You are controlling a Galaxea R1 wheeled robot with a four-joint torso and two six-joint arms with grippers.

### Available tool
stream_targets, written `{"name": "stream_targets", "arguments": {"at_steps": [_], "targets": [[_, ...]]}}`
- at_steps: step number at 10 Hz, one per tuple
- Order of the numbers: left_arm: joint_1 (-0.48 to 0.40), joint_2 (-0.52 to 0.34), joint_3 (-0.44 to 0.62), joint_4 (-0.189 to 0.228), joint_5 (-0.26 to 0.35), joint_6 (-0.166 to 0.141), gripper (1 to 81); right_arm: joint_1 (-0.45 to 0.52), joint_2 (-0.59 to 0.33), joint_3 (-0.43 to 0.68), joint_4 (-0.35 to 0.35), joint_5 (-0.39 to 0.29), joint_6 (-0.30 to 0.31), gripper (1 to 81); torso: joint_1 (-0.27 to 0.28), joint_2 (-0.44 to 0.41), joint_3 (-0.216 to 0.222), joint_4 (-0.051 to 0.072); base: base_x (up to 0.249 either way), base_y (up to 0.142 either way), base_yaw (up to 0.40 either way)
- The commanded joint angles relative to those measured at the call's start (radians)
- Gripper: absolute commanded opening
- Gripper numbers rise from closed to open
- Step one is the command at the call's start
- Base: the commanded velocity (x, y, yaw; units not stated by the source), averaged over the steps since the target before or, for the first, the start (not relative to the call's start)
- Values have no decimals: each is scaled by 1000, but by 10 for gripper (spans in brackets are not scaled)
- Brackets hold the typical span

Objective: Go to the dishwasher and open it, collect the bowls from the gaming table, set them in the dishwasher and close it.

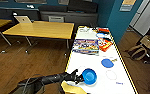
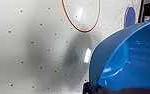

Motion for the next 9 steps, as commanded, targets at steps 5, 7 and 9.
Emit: {"name": "stream_targets", "arguments": {"at_steps": [5, 7, 9], "targets": [[-108, -469, 664, 314, 13, -4, 10, 10, -43, 16, -25, -47, -3, 10, 0, 0, 0, 0, 0, 0, 0], [-28, -590, 748, 405, 15, -4, 10, -10, -37, 9, -41, -47, -3, 10, 0, 0, 22, 0, 0, 0, 0], [62, -674, 778, 476, 7, -4, 10, -27, -22, -8, -50, -47, -3, 10, 0, 0, 49, 0, 0, 0, 0]]}}
